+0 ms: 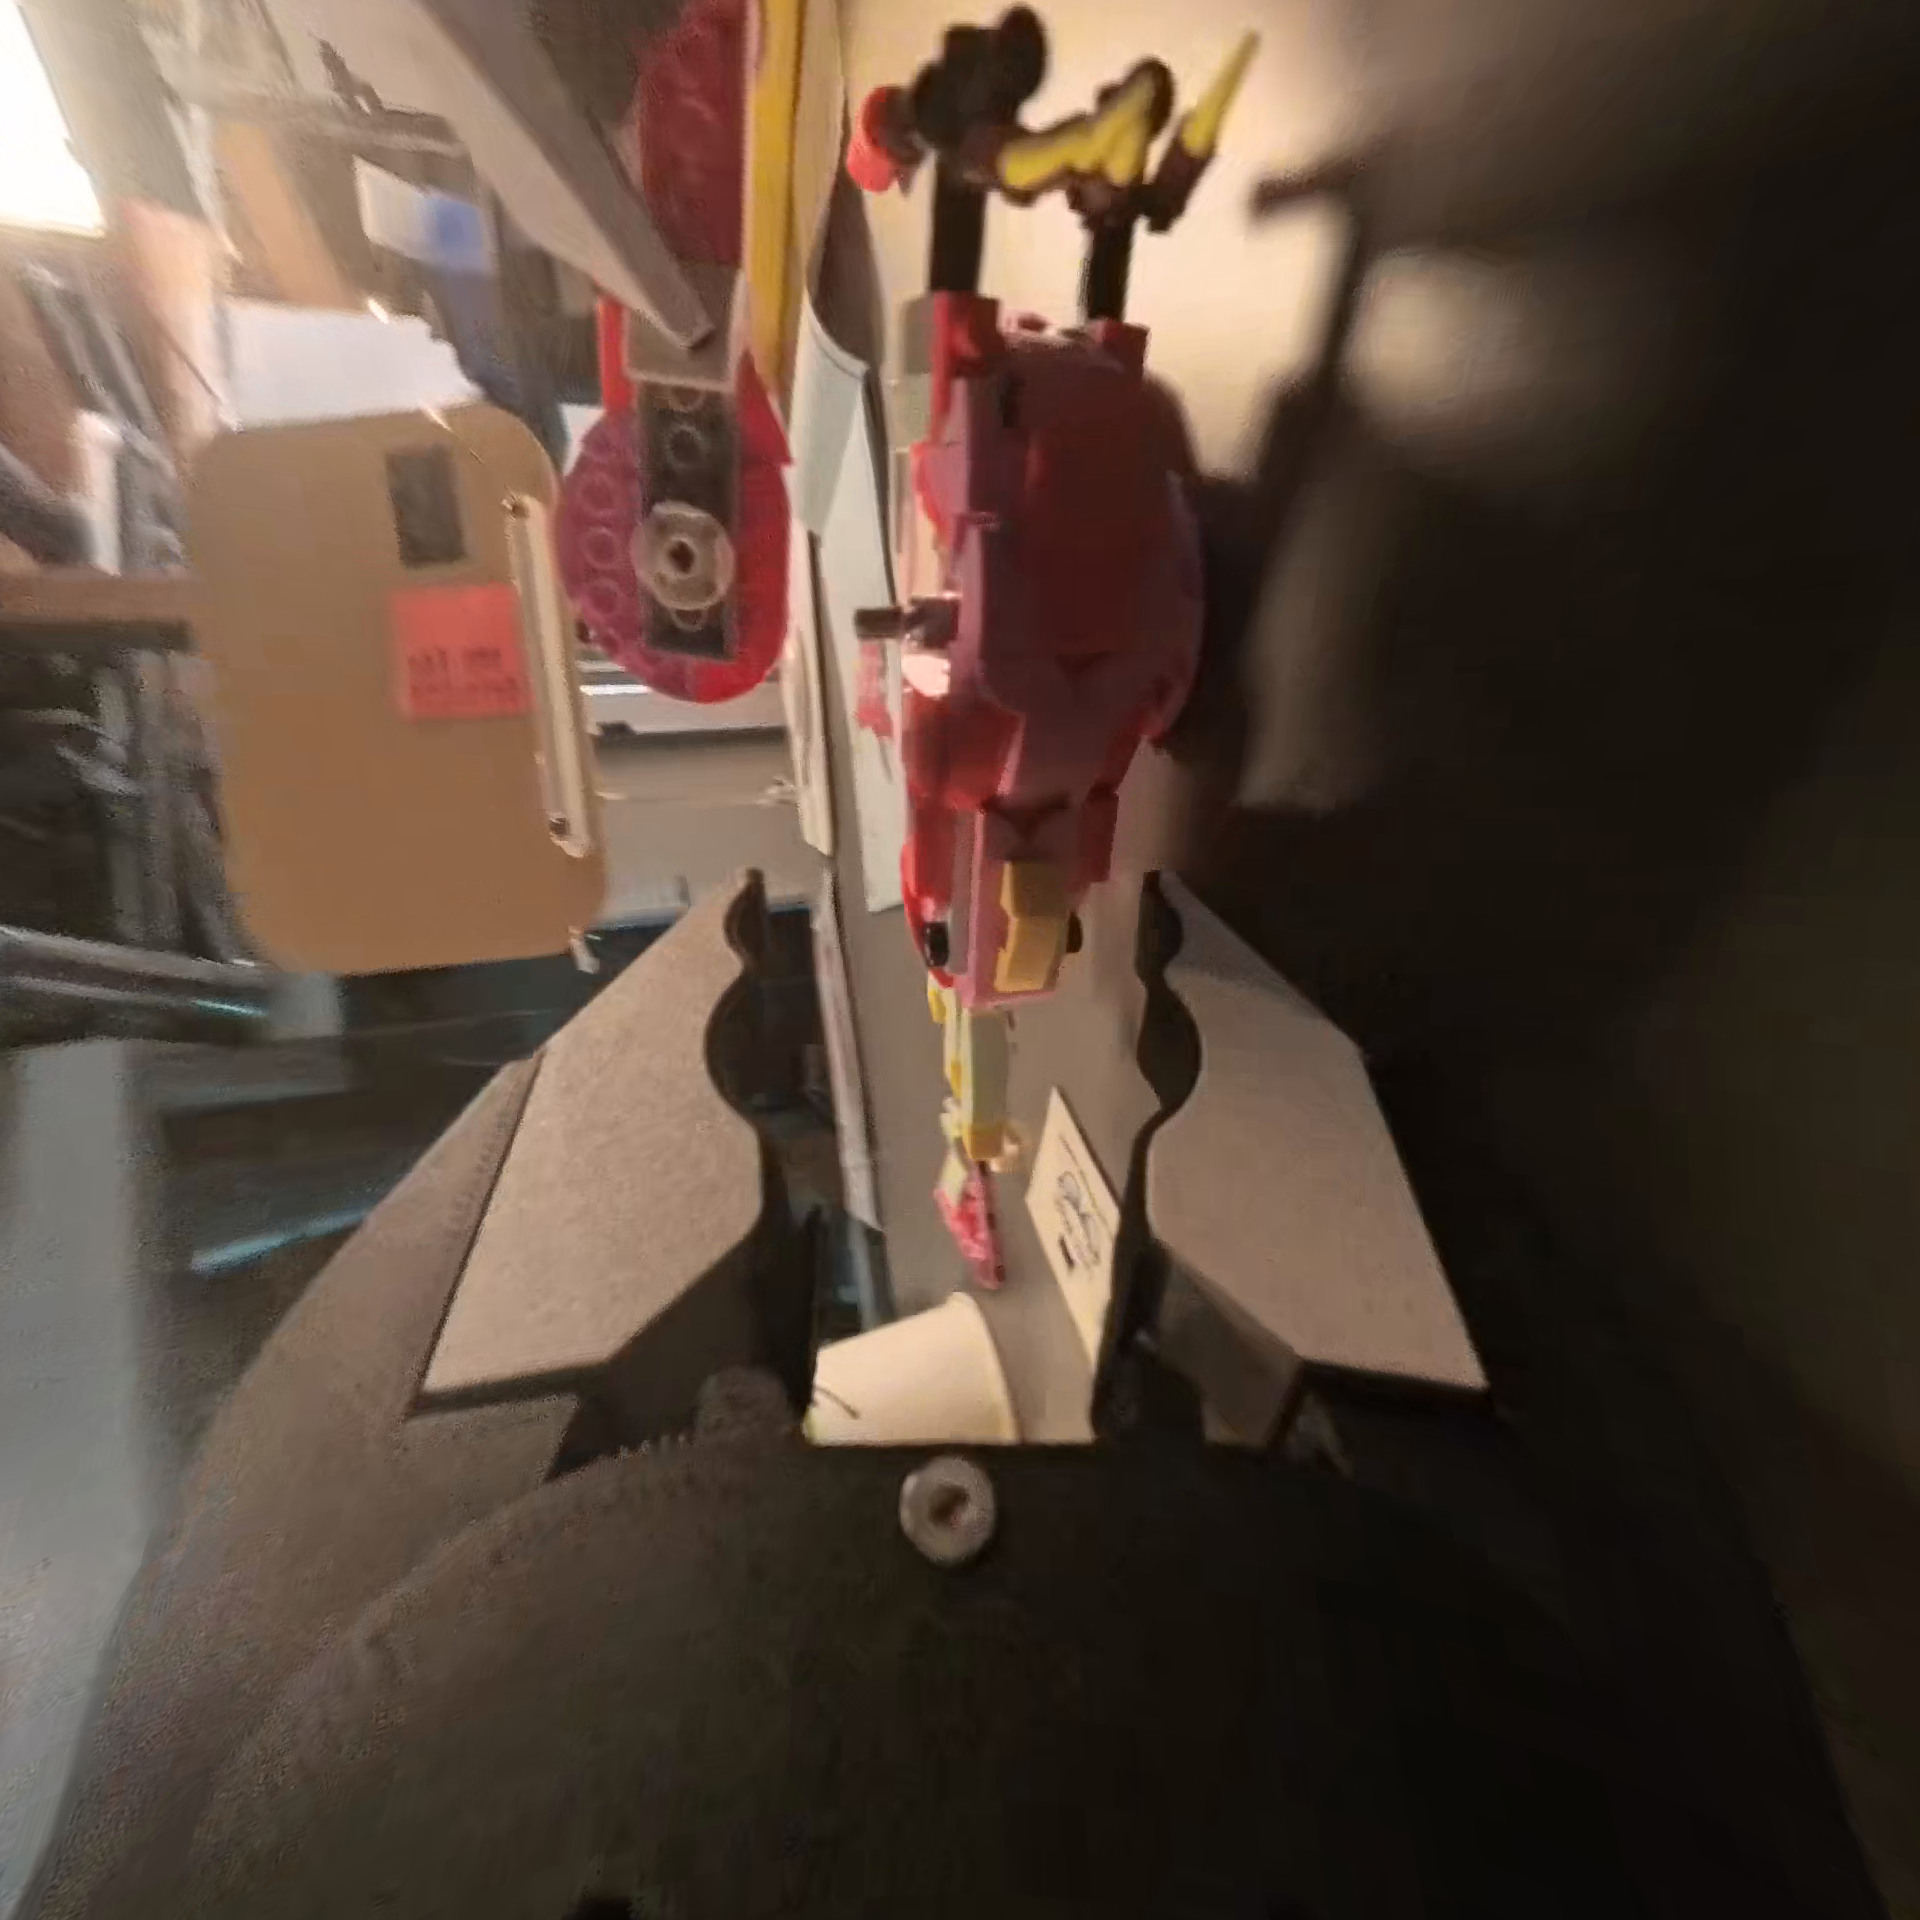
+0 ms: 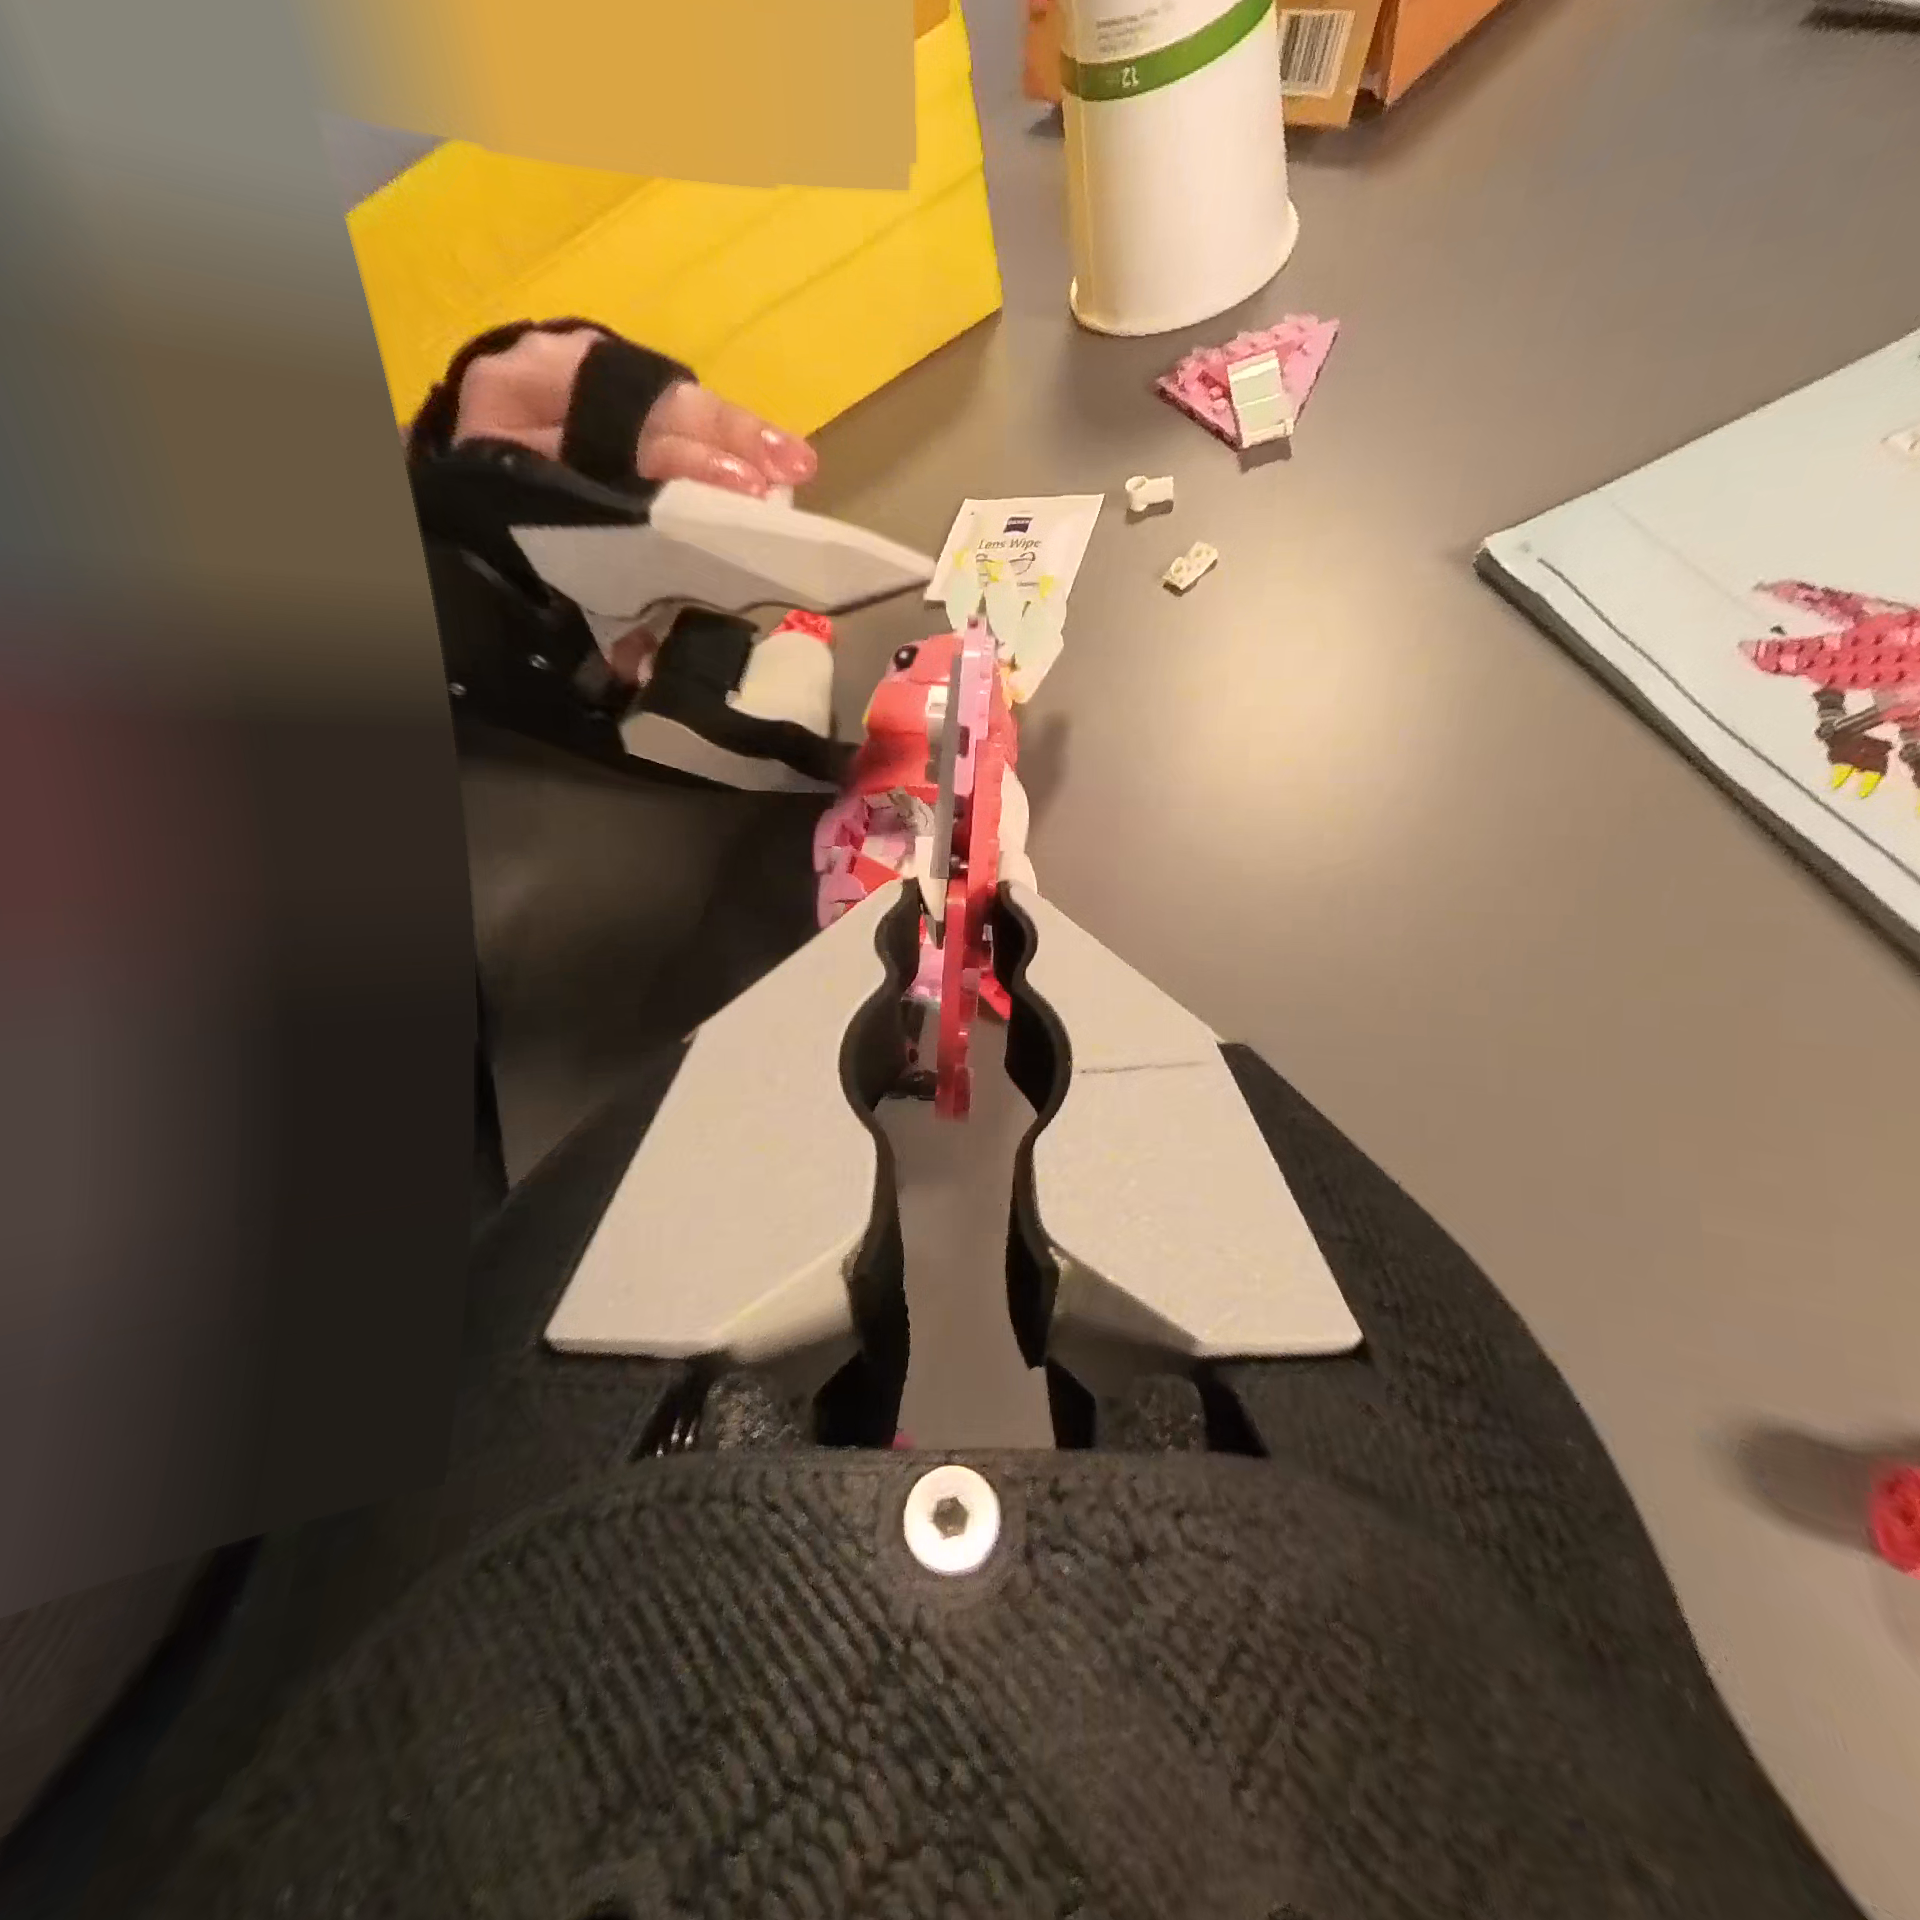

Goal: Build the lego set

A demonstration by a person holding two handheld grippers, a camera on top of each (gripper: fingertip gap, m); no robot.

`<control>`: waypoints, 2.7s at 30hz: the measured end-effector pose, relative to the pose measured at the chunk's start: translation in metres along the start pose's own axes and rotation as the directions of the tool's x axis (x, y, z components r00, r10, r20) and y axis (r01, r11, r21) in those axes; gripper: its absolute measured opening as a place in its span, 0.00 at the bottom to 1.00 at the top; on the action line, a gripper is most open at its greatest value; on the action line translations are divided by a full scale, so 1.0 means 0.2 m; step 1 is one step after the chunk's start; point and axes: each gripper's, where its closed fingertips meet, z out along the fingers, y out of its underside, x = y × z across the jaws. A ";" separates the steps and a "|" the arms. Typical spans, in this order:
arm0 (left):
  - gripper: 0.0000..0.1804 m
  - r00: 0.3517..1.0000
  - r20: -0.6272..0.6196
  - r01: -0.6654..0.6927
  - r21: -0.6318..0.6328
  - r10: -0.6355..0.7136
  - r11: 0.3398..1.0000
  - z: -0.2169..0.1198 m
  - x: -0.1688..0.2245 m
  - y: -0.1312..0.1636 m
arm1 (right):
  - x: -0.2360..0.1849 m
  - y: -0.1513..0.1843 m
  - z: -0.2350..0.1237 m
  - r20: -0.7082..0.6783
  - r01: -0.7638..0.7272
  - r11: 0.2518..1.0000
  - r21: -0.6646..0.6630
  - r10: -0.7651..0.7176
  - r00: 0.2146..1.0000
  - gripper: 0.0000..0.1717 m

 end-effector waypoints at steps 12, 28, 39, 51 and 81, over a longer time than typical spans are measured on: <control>0.21 0.982 0.103 -0.162 0.029 0.158 0.986 0.08 -0.02 -0.03 | 0.07 0.05 -0.03 -0.053 0.019 1.000 -0.019 -0.020 0.998 0.06; 0.21 0.890 -0.395 0.203 -0.106 -0.229 0.973 0.06 -0.05 -0.09 | 0.10 0.00 -0.08 -0.261 0.572 0.748 -0.337 -0.658 0.706 0.06; 0.21 0.759 -0.532 0.367 -0.126 -0.375 0.922 0.04 -0.10 -0.14 | 0.10 -0.06 -0.08 -0.216 0.451 0.855 -0.255 -0.505 0.836 0.06; 0.20 0.544 -0.679 0.589 -0.109 -0.493 0.801 -0.08 -0.13 -0.21 | 0.02 -0.07 -0.09 0.006 0.091 0.989 -0.115 -0.091 0.996 0.06; 0.20 0.632 -0.617 0.628 0.054 -0.469 0.776 -0.10 -0.09 -0.24 | 0.01 0.01 -0.08 -0.014 0.665 0.686 -0.296 -0.699 0.715 0.06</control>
